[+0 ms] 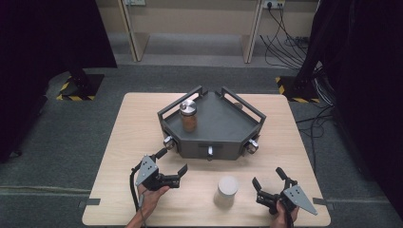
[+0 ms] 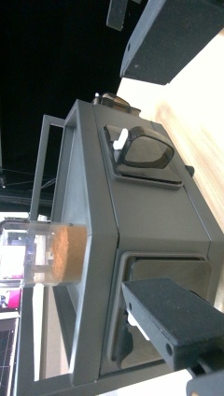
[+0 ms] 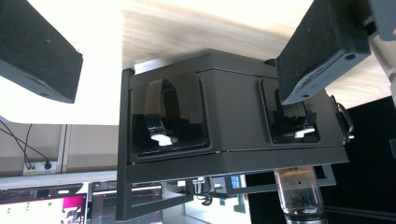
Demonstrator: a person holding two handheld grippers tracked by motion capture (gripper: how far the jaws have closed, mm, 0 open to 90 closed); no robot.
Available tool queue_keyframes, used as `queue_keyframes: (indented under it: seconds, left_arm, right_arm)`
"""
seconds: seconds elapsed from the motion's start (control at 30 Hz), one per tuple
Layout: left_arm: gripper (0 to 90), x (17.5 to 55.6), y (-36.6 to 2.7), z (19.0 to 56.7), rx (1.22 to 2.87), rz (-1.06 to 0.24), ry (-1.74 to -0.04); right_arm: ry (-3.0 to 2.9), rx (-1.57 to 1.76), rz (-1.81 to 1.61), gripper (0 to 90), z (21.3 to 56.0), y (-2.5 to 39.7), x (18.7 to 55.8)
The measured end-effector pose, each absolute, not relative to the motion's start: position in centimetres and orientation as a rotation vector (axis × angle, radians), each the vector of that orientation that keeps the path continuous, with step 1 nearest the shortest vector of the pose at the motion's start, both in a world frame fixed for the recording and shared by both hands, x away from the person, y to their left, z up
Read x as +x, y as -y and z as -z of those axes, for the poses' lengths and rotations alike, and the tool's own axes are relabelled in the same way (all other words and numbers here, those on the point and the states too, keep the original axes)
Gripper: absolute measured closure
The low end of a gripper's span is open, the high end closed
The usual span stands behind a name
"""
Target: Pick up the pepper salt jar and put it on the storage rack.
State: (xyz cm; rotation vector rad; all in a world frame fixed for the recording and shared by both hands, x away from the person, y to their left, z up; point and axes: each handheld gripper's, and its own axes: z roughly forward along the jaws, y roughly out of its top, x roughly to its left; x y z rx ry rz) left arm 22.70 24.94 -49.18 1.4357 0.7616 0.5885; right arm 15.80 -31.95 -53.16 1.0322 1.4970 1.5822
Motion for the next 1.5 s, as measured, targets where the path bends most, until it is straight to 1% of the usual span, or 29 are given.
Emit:
queue_keyframes:
  seconds: [0.6,0.93,1.27,1.5]
  left_arm:
    - [0.2,22.7,-25.1,49.2,1.435,-0.581,-0.761]
    - [0.2,22.9,-25.7,49.2,1.409,-0.570,-0.786]
    - [0.2,23.0,-25.7,49.3,1.409,-0.567,-0.795]
    - [0.2,23.1,-25.8,49.4,1.410,-0.566,-0.804]
  right_arm:
    - [-1.502,1.008,-1.604,0.8,52.9,32.0,15.3]
    - [-1.528,0.982,-1.695,0.8,52.0,32.1,13.9]
    - [-1.599,0.936,-1.677,0.8,51.0,31.3,11.8]
    - [-1.649,0.896,-1.691,0.9,50.8,30.6,11.4]
